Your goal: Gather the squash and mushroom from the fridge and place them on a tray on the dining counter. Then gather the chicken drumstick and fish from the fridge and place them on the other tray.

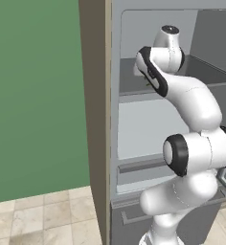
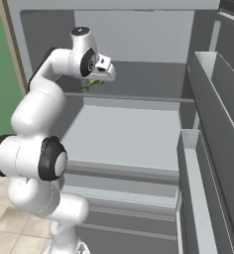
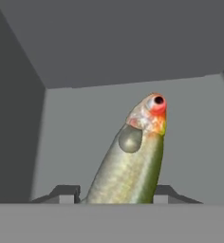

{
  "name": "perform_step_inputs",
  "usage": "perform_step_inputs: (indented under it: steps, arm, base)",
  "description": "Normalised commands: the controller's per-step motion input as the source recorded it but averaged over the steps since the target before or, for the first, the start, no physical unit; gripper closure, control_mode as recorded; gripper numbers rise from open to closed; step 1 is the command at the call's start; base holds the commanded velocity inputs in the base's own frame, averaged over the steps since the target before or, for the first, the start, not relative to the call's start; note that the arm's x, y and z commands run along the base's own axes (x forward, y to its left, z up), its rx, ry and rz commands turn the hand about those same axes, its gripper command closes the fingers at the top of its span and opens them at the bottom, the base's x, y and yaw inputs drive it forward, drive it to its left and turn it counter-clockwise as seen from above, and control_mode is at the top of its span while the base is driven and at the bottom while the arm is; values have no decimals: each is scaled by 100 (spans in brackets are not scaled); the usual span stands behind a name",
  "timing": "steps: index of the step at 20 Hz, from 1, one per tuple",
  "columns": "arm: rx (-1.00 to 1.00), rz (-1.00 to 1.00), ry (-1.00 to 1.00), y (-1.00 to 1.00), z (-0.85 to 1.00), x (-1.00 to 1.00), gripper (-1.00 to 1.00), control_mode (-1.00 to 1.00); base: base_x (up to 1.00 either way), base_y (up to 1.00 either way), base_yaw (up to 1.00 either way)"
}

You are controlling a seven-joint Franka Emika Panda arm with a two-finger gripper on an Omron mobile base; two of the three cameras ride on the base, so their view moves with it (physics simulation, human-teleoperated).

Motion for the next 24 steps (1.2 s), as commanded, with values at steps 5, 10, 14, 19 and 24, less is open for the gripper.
perform_step_inputs:
  steps: [5,10,14,19,24]
  arm:
    - [0,0,-17,-11,3,-97,100,-100]
    - [1,0,-9,-4,20,-96,100,-100]
    - [2,-3,-1,0,17,-100,100,-100]
    - [1,-2,0,0,10,-100,100,-100]
    - [0,-2,0,0,1,-100,100,-100]
  base:
    - [0,0,0]
    - [0,0,0]
    - [0,0,0]
    - [0,0,0]
    - [0,0,0]
